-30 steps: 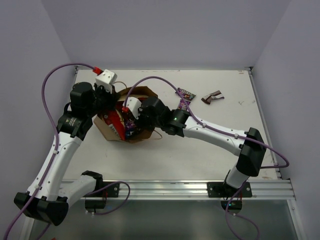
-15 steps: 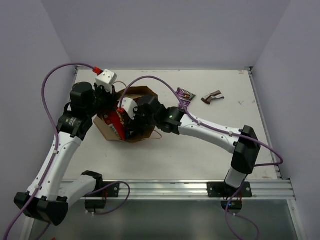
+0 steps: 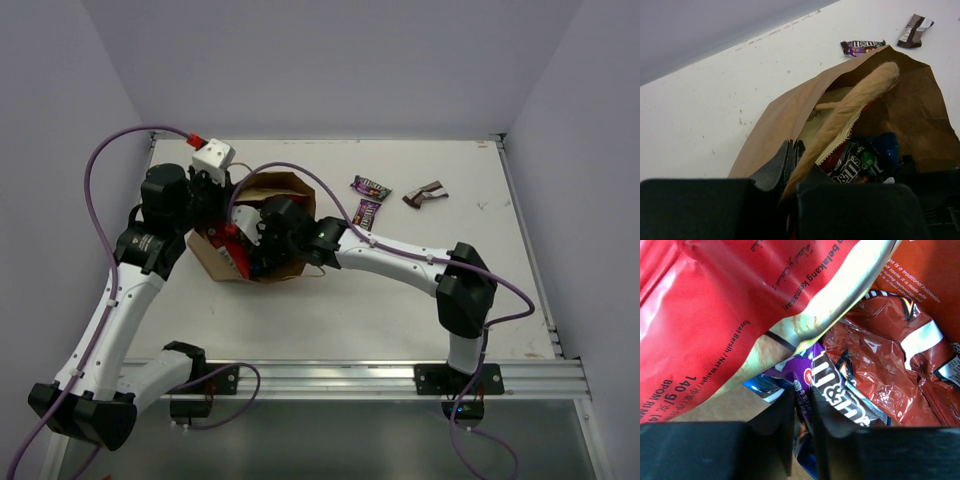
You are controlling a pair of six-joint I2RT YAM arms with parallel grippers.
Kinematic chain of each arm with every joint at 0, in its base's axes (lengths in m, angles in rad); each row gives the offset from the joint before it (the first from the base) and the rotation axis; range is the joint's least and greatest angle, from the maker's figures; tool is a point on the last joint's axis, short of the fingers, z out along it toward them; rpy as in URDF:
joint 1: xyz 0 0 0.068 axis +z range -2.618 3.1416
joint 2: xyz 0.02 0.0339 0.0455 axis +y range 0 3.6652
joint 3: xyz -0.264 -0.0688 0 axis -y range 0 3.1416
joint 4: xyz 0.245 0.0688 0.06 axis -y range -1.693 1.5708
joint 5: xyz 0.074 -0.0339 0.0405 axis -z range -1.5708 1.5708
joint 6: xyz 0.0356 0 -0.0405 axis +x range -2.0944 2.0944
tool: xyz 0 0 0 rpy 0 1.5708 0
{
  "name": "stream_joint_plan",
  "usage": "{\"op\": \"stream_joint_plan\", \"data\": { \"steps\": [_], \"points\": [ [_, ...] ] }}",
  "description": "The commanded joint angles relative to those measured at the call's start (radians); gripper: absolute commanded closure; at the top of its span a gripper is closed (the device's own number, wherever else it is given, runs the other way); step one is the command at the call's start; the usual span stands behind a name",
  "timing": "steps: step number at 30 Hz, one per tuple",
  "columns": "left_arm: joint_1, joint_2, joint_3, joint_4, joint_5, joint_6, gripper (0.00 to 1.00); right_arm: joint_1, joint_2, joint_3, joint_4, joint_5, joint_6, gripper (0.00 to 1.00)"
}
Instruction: Take the snacks out of the paper bag
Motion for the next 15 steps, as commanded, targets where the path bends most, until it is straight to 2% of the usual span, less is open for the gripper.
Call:
{"op": "stream_joint_plan", "data": {
  "steps": [1,3,6,15],
  "points": [
    [-0.003,0.010,-0.018,-0.061,-0.001,-0.003,1.00,-0.008,-0.049,0.024,0.050,0.054,0.001,0.85],
    [-0.003,0.010,-0.019,-0.060,-0.004,-0.003,1.00,-0.008,-0.086,0.019,0.059,0.064,0.007,0.93],
    [-0.003,0.010,-0.019,-0.061,-0.012,-0.006,1.00,-0.011,-0.144,-0.006,0.084,0.068,0.020,0.99],
    [-0.003,0.013,-0.018,-0.061,-0.033,-0.009,1.00,-0.032,-0.233,-0.061,0.116,0.042,0.065,1.00]
  ]
}}
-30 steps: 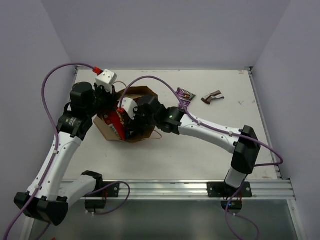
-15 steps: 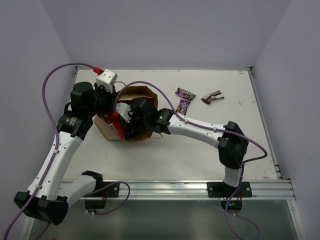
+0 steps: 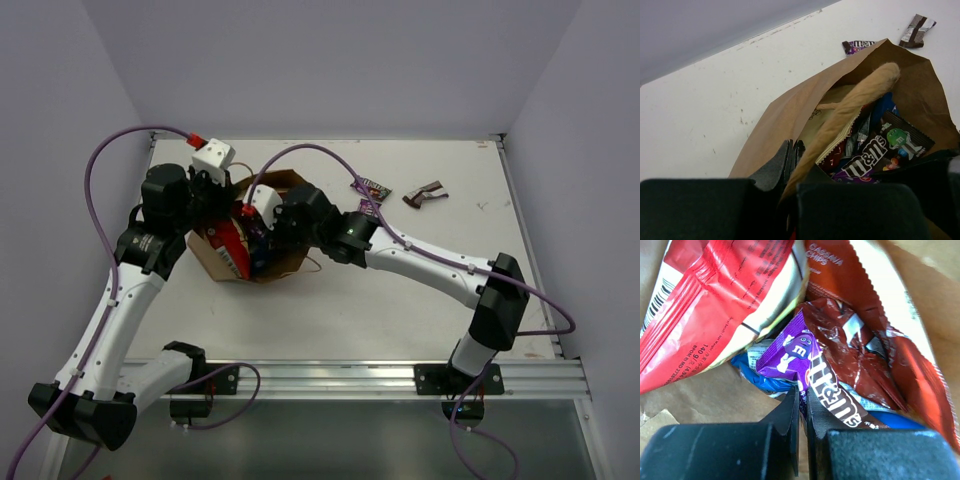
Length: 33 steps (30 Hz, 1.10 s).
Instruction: Take the snacks out of the paper bag
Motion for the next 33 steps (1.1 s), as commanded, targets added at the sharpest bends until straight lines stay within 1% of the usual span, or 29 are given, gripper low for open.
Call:
{"op": "stream_joint_plan", "data": {
  "steps": [1,4,8,13,16,20,22,24,26,28,29,33],
  "points": [
    [-0.003,0.012,-0.017,-0.061,-0.022,-0.008,1.00,-0.011,-0.063,-0.011,0.079,0.004,0.030,1.00],
    [-0.003,0.014,-0.017,-0.061,-0.029,-0.010,1.00,-0.014,-0.066,-0.021,0.084,0.004,0.046,1.00],
    [-0.003,0.014,-0.020,-0.059,-0.038,-0.010,1.00,-0.020,-0.095,-0.045,0.114,-0.064,0.072,1.00],
    [-0.003,0.016,-0.026,-0.055,-0.032,-0.019,1.00,-0.025,-0.068,-0.033,0.114,-0.095,0.104,1.00],
    [-0.003,0.016,-0.034,-0.049,-0.027,-0.025,1.00,-0.025,-0.042,-0.010,0.149,-0.115,0.177,1.00],
    [-0.003,0.012,-0.034,-0.042,-0.027,-0.028,1.00,-0.025,-0.011,0.001,0.231,-0.080,0.329,0.98],
    [-0.003,0.011,-0.033,-0.039,-0.032,-0.027,1.00,-0.025,0.007,-0.004,0.278,-0.065,0.360,0.97],
    [-0.003,0.011,-0.029,-0.041,-0.030,-0.028,1.00,-0.023,0.021,-0.014,0.312,-0.052,0.394,0.92],
    [-0.003,0.011,-0.029,-0.039,-0.032,-0.028,1.00,-0.025,0.035,-0.013,0.314,-0.052,0.404,0.90],
    [-0.003,0.011,-0.031,-0.038,-0.030,-0.027,1.00,-0.025,0.052,-0.014,0.315,-0.051,0.409,0.95],
    [-0.003,0.011,-0.031,-0.039,-0.030,-0.028,1.00,-0.023,0.053,-0.017,0.315,-0.048,0.411,1.00],
    [-0.003,0.009,-0.026,-0.036,-0.044,-0.028,1.00,-0.025,-0.009,-0.042,0.305,-0.054,0.389,1.00]
  ]
}}
